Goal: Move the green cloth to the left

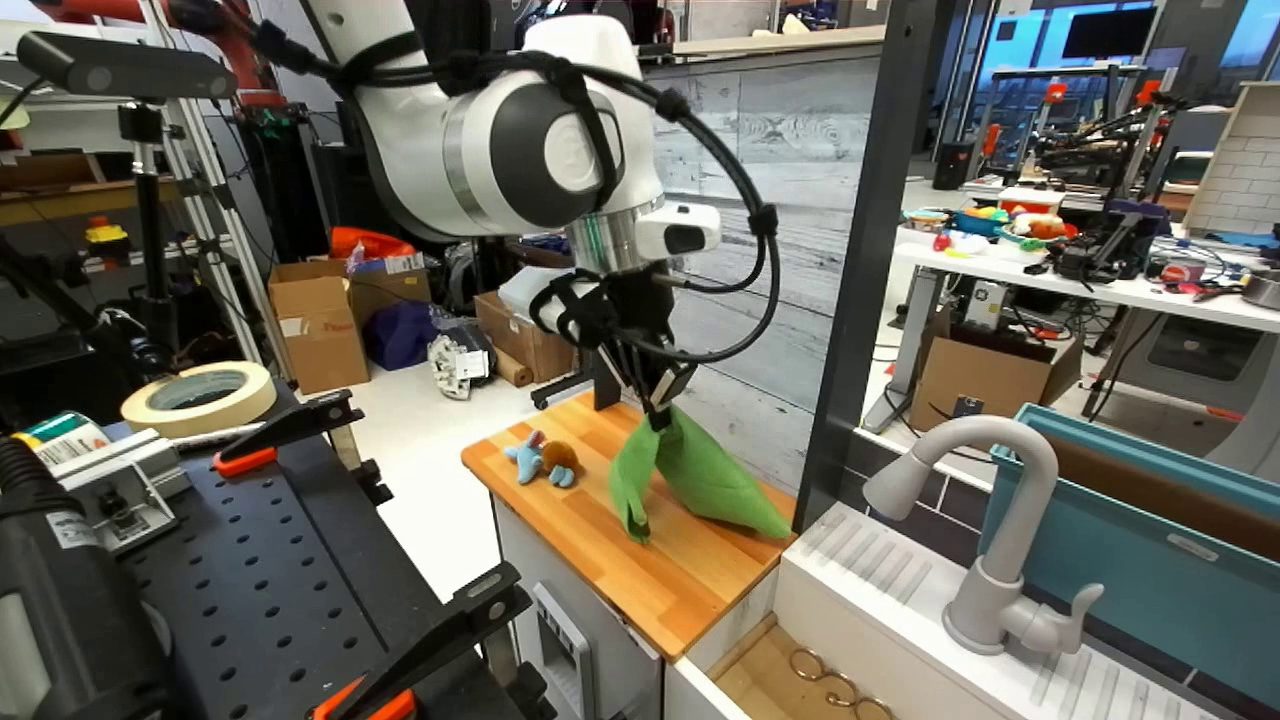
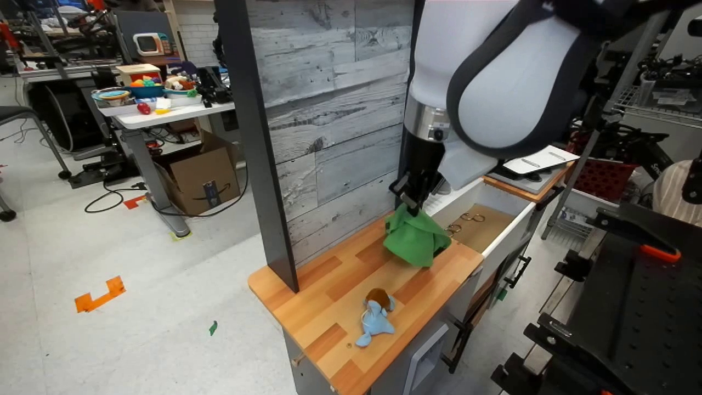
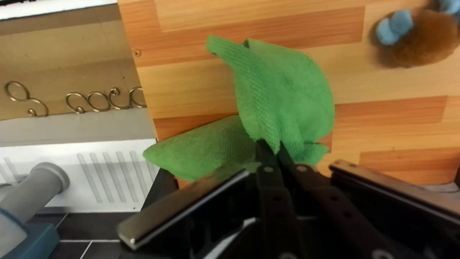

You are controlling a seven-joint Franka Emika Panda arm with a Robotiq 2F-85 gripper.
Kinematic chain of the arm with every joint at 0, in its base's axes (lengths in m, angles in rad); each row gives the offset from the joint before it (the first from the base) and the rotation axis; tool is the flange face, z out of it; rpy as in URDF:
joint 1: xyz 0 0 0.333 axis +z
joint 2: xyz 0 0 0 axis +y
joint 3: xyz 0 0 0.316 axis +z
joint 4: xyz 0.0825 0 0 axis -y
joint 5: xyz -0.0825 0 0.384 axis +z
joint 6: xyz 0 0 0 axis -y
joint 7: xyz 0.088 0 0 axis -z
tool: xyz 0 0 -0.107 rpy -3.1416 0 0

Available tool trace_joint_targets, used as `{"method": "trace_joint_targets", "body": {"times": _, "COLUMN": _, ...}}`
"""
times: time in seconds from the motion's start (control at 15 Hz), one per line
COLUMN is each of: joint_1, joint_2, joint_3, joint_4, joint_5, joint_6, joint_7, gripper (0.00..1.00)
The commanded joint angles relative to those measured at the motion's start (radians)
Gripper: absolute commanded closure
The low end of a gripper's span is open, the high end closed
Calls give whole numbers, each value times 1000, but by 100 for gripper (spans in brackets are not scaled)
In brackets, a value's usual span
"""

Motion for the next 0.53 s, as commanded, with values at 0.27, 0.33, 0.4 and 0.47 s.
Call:
{"method": "trace_joint_targets", "body": {"times": 0.27, "joint_1": 149, "joint_2": 225, "joint_3": -47, "joint_4": 108, "joint_5": 34, "joint_6": 12, "joint_7": 81, "gripper": 99}}
{"method": "trace_joint_targets", "body": {"times": 0.33, "joint_1": 160, "joint_2": 246, "joint_3": -48, "joint_4": 121, "joint_5": 38, "joint_6": 6, "joint_7": 87, "gripper": 99}}
{"method": "trace_joint_targets", "body": {"times": 0.4, "joint_1": 168, "joint_2": 264, "joint_3": -49, "joint_4": 133, "joint_5": 41, "joint_6": 1, "joint_7": 91, "gripper": 99}}
{"method": "trace_joint_targets", "body": {"times": 0.47, "joint_1": 174, "joint_2": 275, "joint_3": -50, "joint_4": 140, "joint_5": 45, "joint_6": -3, "joint_7": 95, "gripper": 99}}
